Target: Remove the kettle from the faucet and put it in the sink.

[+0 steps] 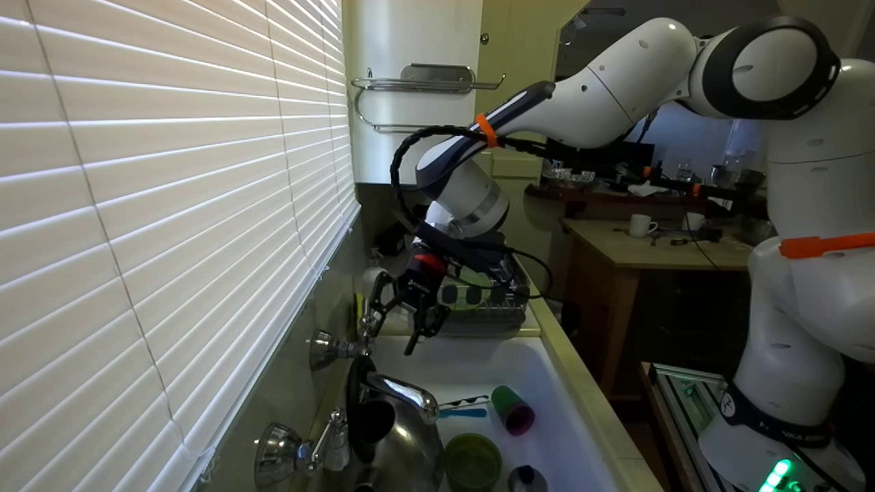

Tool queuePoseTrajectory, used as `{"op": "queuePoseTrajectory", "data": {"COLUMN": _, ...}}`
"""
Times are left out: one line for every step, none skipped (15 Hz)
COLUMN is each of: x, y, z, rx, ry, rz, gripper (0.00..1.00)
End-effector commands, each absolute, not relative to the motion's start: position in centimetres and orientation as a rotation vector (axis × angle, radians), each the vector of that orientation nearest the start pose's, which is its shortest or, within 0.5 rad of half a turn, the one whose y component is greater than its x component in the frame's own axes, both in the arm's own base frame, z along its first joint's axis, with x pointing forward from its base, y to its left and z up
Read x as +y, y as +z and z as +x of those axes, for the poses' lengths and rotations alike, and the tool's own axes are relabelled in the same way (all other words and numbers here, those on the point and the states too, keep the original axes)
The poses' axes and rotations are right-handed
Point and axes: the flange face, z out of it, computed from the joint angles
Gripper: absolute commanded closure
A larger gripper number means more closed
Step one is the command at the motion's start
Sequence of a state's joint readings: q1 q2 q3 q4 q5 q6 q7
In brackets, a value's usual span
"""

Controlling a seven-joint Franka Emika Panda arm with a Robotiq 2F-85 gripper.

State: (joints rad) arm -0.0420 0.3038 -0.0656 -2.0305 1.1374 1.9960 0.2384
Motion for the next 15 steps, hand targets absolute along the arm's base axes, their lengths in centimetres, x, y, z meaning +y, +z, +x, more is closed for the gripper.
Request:
{"op": "queuePoseTrajectory", "data": {"x": -1.1, "y": 29.1, "z": 60.2, "rx": 1.101, "ry": 0.456, "rz": -1.932, "gripper": 0.48}}
{"op": "queuePoseTrajectory", "data": {"x": -1.0, "y": 29.0, "z": 60.7, "rx": 1.099, "ry": 0.458, "rz": -1.928, "gripper": 0.42}}
{"op": "queuePoseTrajectory", "data": {"x": -0.8, "y": 28.8, "z": 61.2, "rx": 1.100, "ry": 0.461, "rz": -1.927, "gripper": 0.44}}
{"op": "queuePoseTrajectory", "data": {"x": -0.5, "y": 28.7, "z": 61.7, "rx": 1.100, "ry": 0.466, "rz": -1.921, "gripper": 0.52}}
{"op": "queuePoseTrajectory", "data": {"x": -0.3, "y": 28.5, "z": 62.1, "rx": 1.099, "ry": 0.470, "rz": -1.919, "gripper": 0.49}}
{"op": "queuePoseTrajectory", "data": {"x": -0.1, "y": 28.4, "z": 62.4, "rx": 1.097, "ry": 0.475, "rz": -1.915, "gripper": 0.49}}
{"op": "queuePoseTrajectory", "data": {"x": 0.2, "y": 28.2, "z": 62.7, "rx": 1.096, "ry": 0.487, "rz": -1.910, "gripper": 0.53}}
{"op": "queuePoseTrajectory", "data": {"x": 0.5, "y": 28.0, "z": 62.8, "rx": 1.092, "ry": 0.501, "rz": -1.906, "gripper": 0.53}}
{"op": "queuePoseTrajectory", "data": {"x": 0.7, "y": 27.8, "z": 63.1, "rx": 1.091, "ry": 0.510, "rz": -1.901, "gripper": 0.56}}
{"op": "queuePoseTrajectory", "data": {"x": 1.0, "y": 27.6, "z": 63.2, "rx": 1.089, "ry": 0.522, "rz": -1.898, "gripper": 0.54}}
{"op": "queuePoseTrajectory", "data": {"x": 1.2, "y": 27.5, "z": 63.4, "rx": 1.088, "ry": 0.532, "rz": -1.893, "gripper": 0.58}}
{"op": "queuePoseTrajectory", "data": {"x": 1.5, "y": 27.4, "z": 63.4, "rx": 1.083, "ry": 0.550, "rz": -1.890, "gripper": 0.63}}
{"op": "queuePoseTrajectory", "data": {"x": 1.6, "y": 27.3, "z": 63.4, "rx": 1.082, "ry": 0.560, "rz": -1.887, "gripper": 0.65}}
{"op": "queuePoseTrajectory", "data": {"x": 1.7, "y": 27.2, "z": 63.4, "rx": 1.078, "ry": 0.572, "rz": -1.884, "gripper": 0.73}}
{"op": "queuePoseTrajectory", "data": {"x": 1.7, "y": 27.1, "z": 63.4, "rx": 1.080, "ry": 0.580, "rz": -1.882, "gripper": 0.81}}
